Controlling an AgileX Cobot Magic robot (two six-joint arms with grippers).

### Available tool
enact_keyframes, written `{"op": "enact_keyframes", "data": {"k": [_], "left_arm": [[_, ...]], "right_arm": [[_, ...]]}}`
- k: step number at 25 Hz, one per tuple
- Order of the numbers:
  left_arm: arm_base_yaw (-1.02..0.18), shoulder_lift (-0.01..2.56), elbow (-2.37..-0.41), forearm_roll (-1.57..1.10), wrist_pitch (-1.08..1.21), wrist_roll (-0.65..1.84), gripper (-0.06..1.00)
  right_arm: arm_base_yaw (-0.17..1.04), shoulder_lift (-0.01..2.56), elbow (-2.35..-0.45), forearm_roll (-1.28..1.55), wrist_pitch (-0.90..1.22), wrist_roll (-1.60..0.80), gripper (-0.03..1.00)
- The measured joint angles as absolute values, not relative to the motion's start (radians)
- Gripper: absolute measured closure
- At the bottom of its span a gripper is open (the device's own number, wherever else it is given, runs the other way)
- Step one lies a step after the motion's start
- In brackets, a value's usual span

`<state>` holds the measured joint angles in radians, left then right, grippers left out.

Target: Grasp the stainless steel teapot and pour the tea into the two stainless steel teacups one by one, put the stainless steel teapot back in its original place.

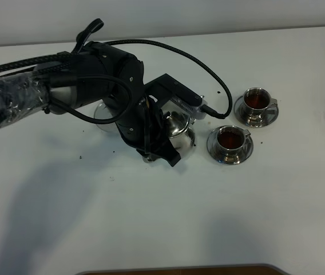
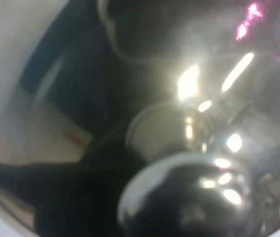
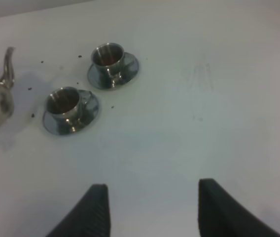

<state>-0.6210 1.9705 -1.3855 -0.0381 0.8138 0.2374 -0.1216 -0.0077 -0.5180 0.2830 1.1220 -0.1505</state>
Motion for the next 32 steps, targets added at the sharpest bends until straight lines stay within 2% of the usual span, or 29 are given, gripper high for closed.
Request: {"op": "enact_keyframes", "data": {"k": [4,11,17,32], "left_arm": [[-0.594,1.911,-1.387,0.014,0.838,0.162,0.70],[-0.434,1.880,-1.387,0.028,0.887,0.026,0.70],[-0.353,1.880,-1.387,0.038,0.874,0.000,0.70],[-0.332,1.991,-1.439,0.038,0.785,0.021,0.70]], "right_arm": [[-0.122,-0.008,-0.518,0.283,1.122,-0.151,0.55],[-0.122,-0.008,-0.518,0.283,1.122,-0.151,0.55],[-0.122,-0.008,-0.518,0.283,1.122,-0.151,0.55],[-0.122,-0.008,-0.518,0.283,1.122,-0.151,0.55]]}}
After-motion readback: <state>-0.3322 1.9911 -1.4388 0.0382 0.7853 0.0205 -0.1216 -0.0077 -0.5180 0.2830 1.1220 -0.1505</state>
